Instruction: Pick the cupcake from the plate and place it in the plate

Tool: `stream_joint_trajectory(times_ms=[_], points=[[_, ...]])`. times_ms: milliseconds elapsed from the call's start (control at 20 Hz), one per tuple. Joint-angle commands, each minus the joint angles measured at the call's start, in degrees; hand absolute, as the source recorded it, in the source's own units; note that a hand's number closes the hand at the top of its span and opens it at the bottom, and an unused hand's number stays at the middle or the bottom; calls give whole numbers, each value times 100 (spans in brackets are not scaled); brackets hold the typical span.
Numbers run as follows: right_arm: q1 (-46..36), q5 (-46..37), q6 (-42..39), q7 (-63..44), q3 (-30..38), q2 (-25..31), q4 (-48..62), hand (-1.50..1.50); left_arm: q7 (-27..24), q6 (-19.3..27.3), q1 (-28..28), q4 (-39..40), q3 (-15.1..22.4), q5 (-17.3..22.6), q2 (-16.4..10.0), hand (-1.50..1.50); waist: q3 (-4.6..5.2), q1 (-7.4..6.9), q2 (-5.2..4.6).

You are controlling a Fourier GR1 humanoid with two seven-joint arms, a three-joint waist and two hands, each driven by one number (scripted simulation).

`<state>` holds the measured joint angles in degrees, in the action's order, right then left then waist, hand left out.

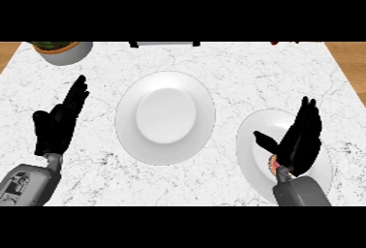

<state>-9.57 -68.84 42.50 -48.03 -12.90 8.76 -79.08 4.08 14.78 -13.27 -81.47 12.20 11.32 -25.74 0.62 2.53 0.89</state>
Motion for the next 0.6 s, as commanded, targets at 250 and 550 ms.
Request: stream_joint_trajectory(times_ms=[250,550], points=[[-206,-694,-3458,-2309,22,-620,-1148,-150,-21,98,-83,70,68,-111,188,0,-22,-14,-6],[-307,-652,-5104,-3141,25,-867,-2198,-150,-114,-49,35,128,93,-149,165,0,-40,-111,-32]])
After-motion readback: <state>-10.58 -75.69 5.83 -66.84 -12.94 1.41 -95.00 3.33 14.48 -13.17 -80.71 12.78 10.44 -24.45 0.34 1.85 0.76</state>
